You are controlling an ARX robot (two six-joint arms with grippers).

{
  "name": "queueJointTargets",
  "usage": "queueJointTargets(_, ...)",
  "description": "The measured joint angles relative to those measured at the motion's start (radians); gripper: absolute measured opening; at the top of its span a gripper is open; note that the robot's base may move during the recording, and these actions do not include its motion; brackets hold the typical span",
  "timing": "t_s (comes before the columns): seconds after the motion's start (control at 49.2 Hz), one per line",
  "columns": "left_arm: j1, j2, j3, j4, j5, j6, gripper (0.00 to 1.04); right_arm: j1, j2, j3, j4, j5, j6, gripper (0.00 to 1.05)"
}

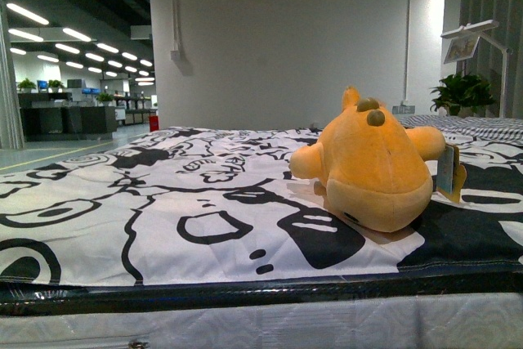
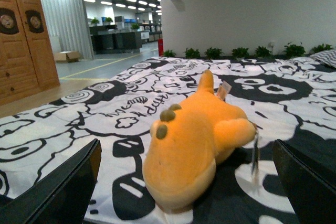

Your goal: Put away toys

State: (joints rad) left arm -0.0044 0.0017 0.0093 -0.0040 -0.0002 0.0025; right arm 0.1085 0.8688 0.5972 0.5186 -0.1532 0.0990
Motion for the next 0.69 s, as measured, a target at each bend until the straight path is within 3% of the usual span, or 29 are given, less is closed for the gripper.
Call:
queueJointTargets(0.163, 0.000, 0.000, 0.000, 0.000, 0.000, 0.000, 0.98, 0.197, 0.251, 0.189, 0.029, 0.171, -0.097, 0.98)
queueJointTargets(0.285, 0.000, 0.000, 0.000, 0.000, 0.000, 0.000, 0.98, 0.255, 0.394, 0.287, 0.030, 0.270, -0.136, 0.98)
queueJointTargets(0.468, 0.000, 0.000, 0.000, 0.000, 0.000, 0.000, 0.98, 0.278, 0.602, 0.429, 0.002, 0.372, -0.166, 0.98)
queueJointTargets(0.692, 0.000, 0.000, 0.000, 0.000, 0.000, 0.000, 0.98, 0.245, 0.752, 0.534, -0.002, 0.449, -0.204, 0.98)
